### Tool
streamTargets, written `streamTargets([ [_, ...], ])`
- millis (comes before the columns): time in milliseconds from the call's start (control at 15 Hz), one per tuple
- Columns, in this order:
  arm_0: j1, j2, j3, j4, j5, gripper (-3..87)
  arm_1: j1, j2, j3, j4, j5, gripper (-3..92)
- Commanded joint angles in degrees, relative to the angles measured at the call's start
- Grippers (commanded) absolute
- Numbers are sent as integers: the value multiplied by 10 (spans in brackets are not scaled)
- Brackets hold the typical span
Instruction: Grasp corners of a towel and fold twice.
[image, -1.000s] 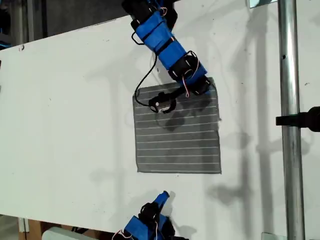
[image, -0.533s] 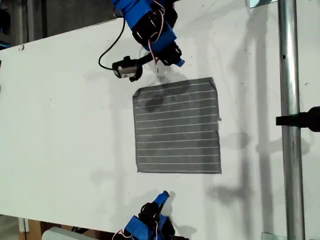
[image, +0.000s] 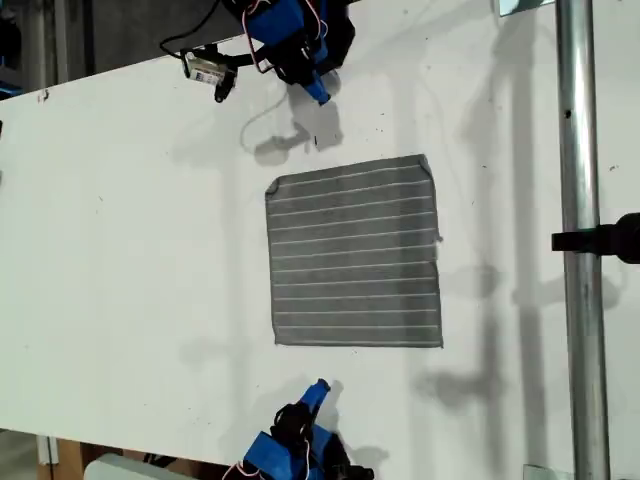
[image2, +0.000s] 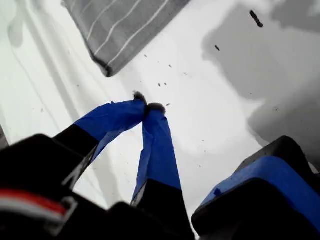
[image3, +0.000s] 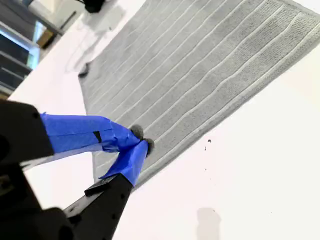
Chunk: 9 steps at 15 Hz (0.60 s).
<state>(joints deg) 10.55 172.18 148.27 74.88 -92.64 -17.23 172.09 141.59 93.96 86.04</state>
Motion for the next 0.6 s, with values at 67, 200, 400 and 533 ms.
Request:
streamTargets([
  [67, -7, -10, -25, 4, -5, -29, -4, 3, -13, 1, -7, -3],
  [200, 2, -108, -105, 35, -5, -29, -33, -63, -72, -8, -26, 100],
  [400, 40, -350, -345, 104, 16, 252, -99, -354, -284, -31, -103, 274],
  [533, 81, -414, -416, 97, 47, 278, -142, -537, -424, -18, -131, 304],
])
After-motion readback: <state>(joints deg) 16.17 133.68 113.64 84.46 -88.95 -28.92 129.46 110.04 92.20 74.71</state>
